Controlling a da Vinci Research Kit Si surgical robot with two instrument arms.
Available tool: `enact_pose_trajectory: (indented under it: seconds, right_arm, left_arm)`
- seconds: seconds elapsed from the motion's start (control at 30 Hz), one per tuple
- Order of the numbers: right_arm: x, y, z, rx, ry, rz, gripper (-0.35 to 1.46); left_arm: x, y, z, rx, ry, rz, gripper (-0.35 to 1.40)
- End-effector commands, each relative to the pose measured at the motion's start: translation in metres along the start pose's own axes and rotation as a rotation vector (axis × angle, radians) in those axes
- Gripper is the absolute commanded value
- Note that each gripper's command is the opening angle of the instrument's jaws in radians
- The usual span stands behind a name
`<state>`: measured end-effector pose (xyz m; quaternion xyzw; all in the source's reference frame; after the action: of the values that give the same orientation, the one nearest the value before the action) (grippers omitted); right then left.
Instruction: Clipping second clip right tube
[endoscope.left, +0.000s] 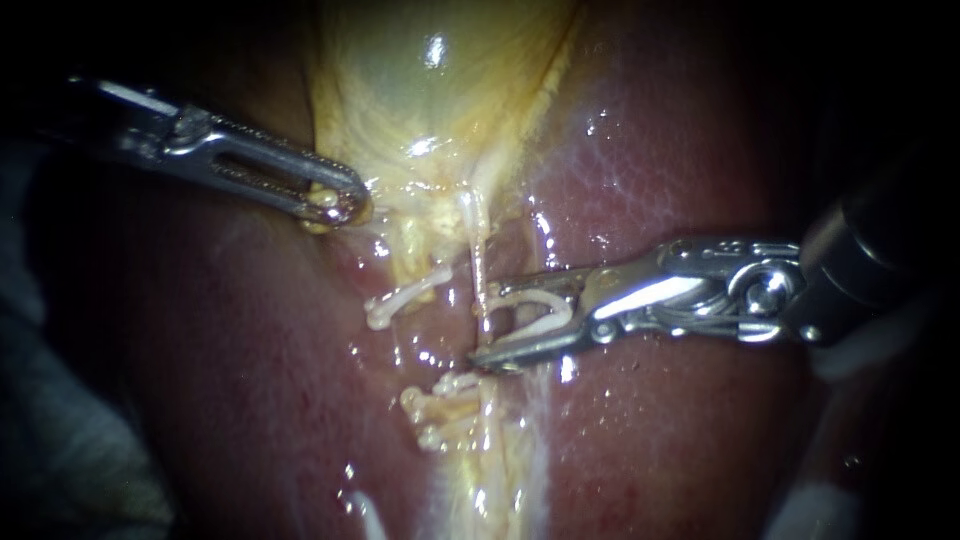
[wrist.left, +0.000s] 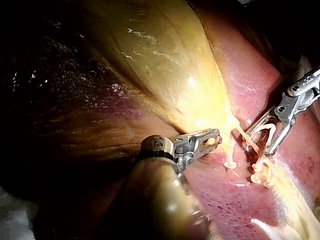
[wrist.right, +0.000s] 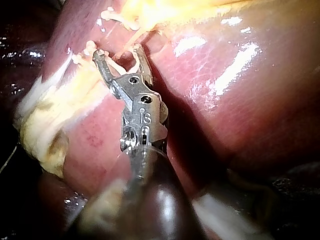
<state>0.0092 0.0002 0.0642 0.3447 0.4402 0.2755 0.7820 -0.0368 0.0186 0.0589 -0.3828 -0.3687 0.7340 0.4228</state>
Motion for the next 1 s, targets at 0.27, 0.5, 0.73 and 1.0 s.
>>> enact_pose_trajectory:
  seconds: [0.27, 0.5, 0.73, 1.0]
  right_arm:
    - [-0.0002, -0.0004, 0.0015, 0.009, 0.013, 0.002, 0.49]
    - [-0.0001, -0.0009, 0.0022, 0.046, 0.035, 0.007, 0.49]
    - [0.0002, -0.0022, 0.0026, 0.110, 0.070, 0.020, 0.49]
    - [0.0012, -0.0041, 0.0024, 0.218, 0.079, 0.033, 0.49]
  left_arm:
    - [0.0000, 0.0000, 0.0000, 0.000, 0.000, 0.000, -0.35]
    - [0.0000, 0.0000, 0.0001, 0.001, 0.001, -0.001, -0.35]
    - [0.0000, 0.0000, 0.0001, 0.001, 0.001, -0.001, -0.35]
    - [0.0000, 0.0000, 0.0001, 0.001, 0.001, -0.001, -0.35]
